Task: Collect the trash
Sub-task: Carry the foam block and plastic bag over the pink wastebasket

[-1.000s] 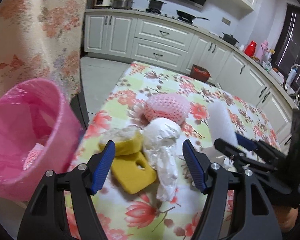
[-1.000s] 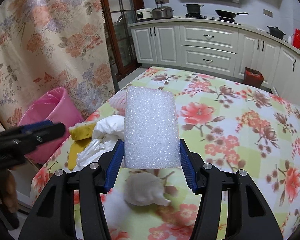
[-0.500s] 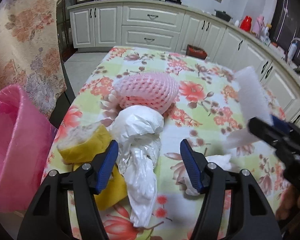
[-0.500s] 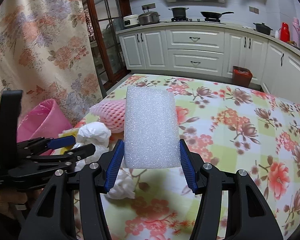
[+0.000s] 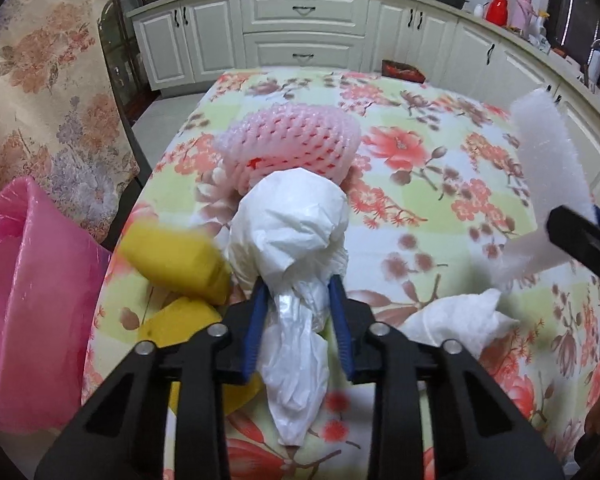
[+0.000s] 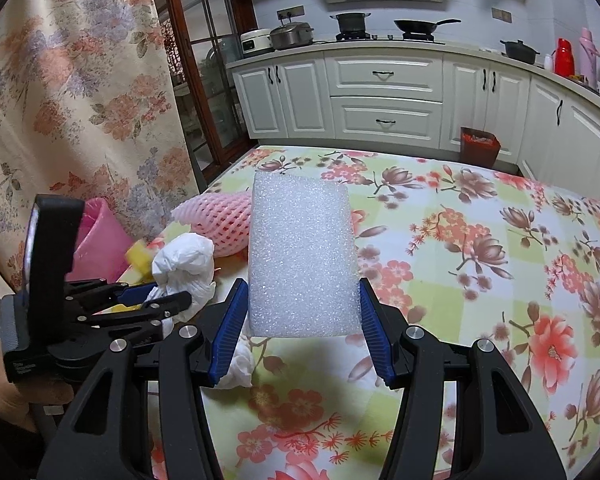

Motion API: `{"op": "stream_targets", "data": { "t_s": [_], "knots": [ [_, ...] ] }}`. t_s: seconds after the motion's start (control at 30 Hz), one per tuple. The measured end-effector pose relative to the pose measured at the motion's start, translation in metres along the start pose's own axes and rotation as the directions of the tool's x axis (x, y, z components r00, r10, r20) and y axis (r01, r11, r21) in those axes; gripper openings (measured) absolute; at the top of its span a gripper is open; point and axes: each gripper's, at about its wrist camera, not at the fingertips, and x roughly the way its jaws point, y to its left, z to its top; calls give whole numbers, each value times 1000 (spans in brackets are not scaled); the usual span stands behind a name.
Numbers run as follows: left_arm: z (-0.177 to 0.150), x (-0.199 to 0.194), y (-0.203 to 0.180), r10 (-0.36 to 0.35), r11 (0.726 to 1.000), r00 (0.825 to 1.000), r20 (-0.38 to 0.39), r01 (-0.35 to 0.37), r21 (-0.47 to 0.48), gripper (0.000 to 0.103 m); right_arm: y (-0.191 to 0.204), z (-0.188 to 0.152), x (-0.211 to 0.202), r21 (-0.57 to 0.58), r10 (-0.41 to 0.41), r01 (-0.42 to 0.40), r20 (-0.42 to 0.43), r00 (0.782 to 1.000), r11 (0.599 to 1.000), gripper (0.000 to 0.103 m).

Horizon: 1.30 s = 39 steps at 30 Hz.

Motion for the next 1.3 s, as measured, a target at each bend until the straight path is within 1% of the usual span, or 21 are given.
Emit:
{"op": "stream_targets", "data": {
  "t_s": [0.3,0.57,0.77,0.97,1.3],
  "knots": [
    [-1,-28,0,-101,995,993,55,102,-18,27,-1,2,-8,2,-14,14,12,1000,1000,53],
    [0,-60,5,-128,991,985,116,132,-26,27,1,4,-15,-4,-26,26,25,999,1000,53],
    [3,-87,15,-127,990,977,169,135,-37,27,5,8,-20,-16,-35,35,35,999,999,53],
    [6,-112,36,-107,990,970,219,125,-67,27,14,12,-24,-36,-37,39,44,998,999,53],
    [1,-151,92,-33,985,954,297,82,-155,27,38,26,-28,-76,-24,29,60,998,997,53]
  ]
}}
